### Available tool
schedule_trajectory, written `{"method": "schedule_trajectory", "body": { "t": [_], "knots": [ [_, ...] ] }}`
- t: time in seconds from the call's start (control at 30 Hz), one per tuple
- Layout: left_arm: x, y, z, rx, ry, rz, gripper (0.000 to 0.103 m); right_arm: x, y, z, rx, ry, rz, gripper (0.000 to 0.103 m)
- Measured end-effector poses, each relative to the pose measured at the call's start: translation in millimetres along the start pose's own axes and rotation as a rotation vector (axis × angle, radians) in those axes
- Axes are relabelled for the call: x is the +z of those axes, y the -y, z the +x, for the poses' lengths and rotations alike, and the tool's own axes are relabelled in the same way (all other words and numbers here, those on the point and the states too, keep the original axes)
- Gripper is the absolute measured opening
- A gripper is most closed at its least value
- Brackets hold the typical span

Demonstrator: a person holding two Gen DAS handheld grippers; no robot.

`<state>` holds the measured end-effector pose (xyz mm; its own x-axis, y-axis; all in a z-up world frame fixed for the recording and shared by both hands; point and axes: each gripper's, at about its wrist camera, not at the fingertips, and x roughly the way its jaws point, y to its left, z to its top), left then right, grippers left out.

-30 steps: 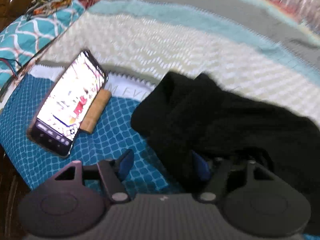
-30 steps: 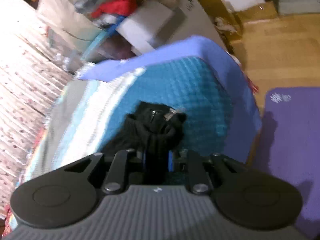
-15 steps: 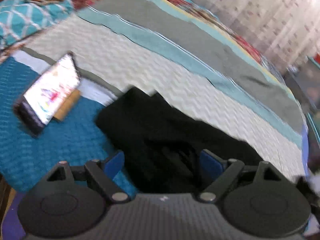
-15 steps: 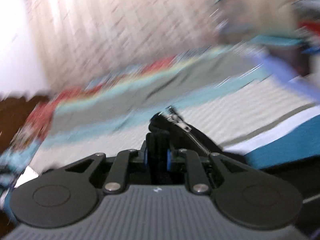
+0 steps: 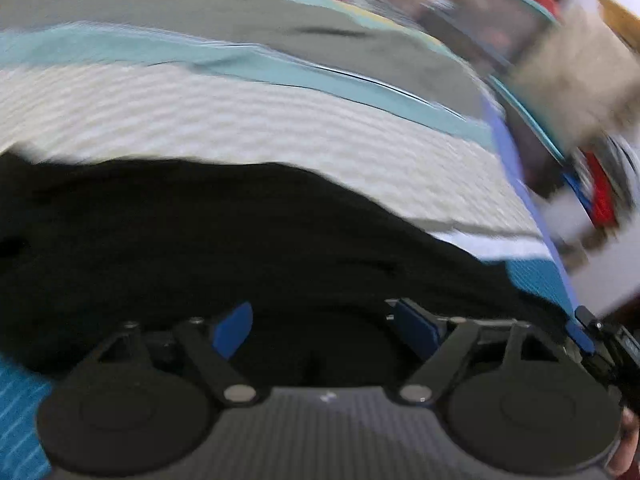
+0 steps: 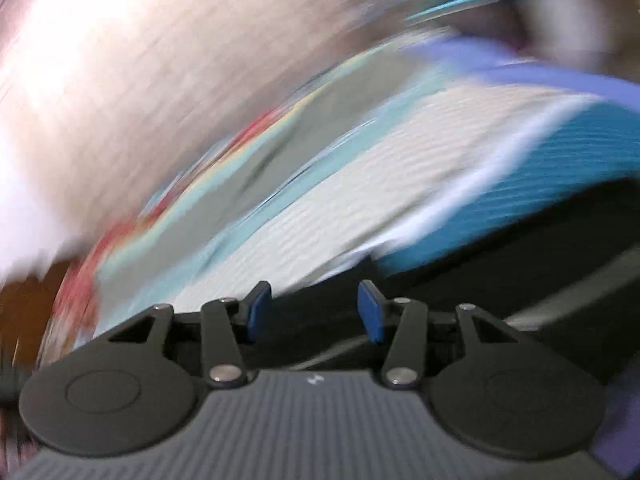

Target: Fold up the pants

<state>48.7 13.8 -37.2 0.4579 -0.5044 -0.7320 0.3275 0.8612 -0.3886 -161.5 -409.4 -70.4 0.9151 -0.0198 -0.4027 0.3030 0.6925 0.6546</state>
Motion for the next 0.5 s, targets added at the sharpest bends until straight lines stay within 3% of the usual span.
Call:
{"method": "schedule_trajectory", "body": {
  "t": [0.07, 0.17, 0.23, 0.33, 0.43, 0.5],
  "knots": [
    [2.4, 36.5, 19.7, -0.019, -0.01, 0.101, 0.077, 4.2, 51.0, -24.5, -0.113, 0.072, 0.158, 0.052],
    [0.8, 83.0, 50.6, -0.049, -0.044, 0.23, 0.073, -4.3, 103.6, -45.1, -0.211, 0.132, 0.312, 0.06],
    [-4.7, 107.4, 73.1, -0.049, -0.087, 0.295, 0.073, -14.2, 128.0, -45.1, -0.207, 0.143, 0.421, 0.063],
    [-17.1, 120.2, 117.4, 0.056, -0.176, 0.354, 0.068, -25.6, 150.0, -39.3, -0.177, 0.134, 0.518, 0.065],
    [-31.4, 127.4, 132.6, 0.138, -0.156, 0.469, 0.076, -23.7, 153.2, -24.3, -0.142, 0.145, 0.55, 0.065],
    [-32.5, 134.4, 130.4, 0.164, -0.159, 0.481, 0.076, -22.6, 150.9, -15.3, -0.143, 0.129, 0.543, 0.062]
  ]
}}
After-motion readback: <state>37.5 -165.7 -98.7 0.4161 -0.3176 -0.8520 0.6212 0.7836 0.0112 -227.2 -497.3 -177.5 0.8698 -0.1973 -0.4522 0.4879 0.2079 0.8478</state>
